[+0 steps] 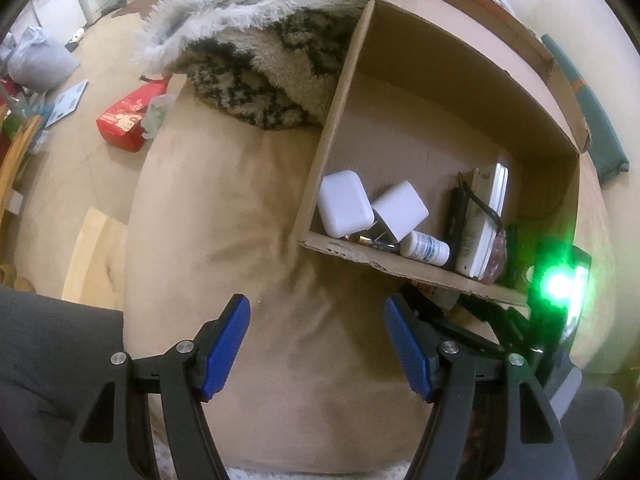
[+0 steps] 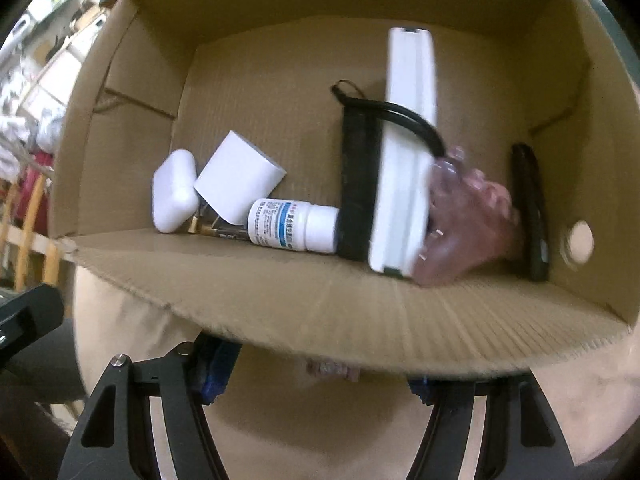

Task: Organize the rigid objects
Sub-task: 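Grasp the white-capped pill bottle beside the box with the right tool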

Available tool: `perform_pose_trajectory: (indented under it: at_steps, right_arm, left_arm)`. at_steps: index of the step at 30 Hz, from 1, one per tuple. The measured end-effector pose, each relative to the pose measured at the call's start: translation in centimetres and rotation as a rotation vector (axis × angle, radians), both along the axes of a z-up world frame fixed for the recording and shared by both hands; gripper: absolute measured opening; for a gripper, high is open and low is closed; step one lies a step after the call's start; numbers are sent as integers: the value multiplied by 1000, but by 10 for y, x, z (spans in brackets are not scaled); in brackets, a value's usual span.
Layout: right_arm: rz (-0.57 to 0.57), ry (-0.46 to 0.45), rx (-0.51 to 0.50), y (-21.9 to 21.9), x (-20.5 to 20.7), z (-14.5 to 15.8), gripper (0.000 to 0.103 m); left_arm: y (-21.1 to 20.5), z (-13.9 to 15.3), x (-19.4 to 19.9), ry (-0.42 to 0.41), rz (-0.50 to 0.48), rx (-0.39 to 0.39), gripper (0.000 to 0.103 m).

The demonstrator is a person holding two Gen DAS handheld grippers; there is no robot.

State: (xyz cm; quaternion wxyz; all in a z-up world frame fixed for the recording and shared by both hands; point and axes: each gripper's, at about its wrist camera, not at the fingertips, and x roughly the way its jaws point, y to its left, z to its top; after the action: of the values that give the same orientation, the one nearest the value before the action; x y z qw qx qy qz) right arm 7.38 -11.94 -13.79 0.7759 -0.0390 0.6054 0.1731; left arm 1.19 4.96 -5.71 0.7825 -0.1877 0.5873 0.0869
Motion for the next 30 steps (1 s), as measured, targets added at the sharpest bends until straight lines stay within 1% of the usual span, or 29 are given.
perform_pose_trajectory:
  at_steps: [2, 4, 6, 10, 12, 14, 17, 18, 19, 22, 24, 25, 27, 28, 30]
  right_arm:
    - [13, -16, -23, 7, 0, -3, 73]
    - [35, -21, -32, 13, 0, -4, 55]
    - [64, -29, -41, 20, -2, -2, 54]
    - [91, -40, 8, 31, -5, 8, 53]
    - [95, -25, 28, 32, -8, 13, 53]
    - [95, 8, 49, 30, -12, 19, 53]
    - [103, 37, 71, 22, -20, 31, 51]
    - [102, 48, 81, 18, -23, 35, 34]
    - [95, 67, 90, 13, -25, 38, 30]
    - [38, 86, 136, -14, -31, 45, 30]
    - [14, 80, 106, -23, -34, 41, 29]
    - [-3, 93, 108, -27, -31, 36, 28]
    - [-46, 134, 147, -39, -23, 25, 28]
    - [-59, 141, 168, -41, -23, 25, 28]
    - [-66, 127, 198, -46, -24, 31, 28]
  left_arm:
    - [-1, 0, 0, -2, -3, 9, 67]
    - [-2, -2, 0, -4, -6, 25, 67]
    - [-2, -6, 1, 5, -6, 38, 67]
    - [-1, -12, 2, 19, 4, 48, 67]
    - [1, -12, 1, 12, 12, 64, 67]
    - [2, -12, 1, 6, 17, 72, 67]
    - [2, -15, 2, 14, 15, 83, 67]
    - [1, -17, 2, 20, 12, 82, 67]
    - [0, -19, 2, 23, 9, 77, 67]
    - [-7, -25, 2, 37, -13, 70, 67]
    - [-13, -28, 3, 43, -34, 90, 67]
    - [-15, -29, 3, 41, -40, 97, 67]
    - [-18, -28, 4, 30, -53, 110, 67]
    - [-20, -28, 3, 25, -58, 111, 67]
    - [-25, -29, 2, 19, -83, 114, 67]
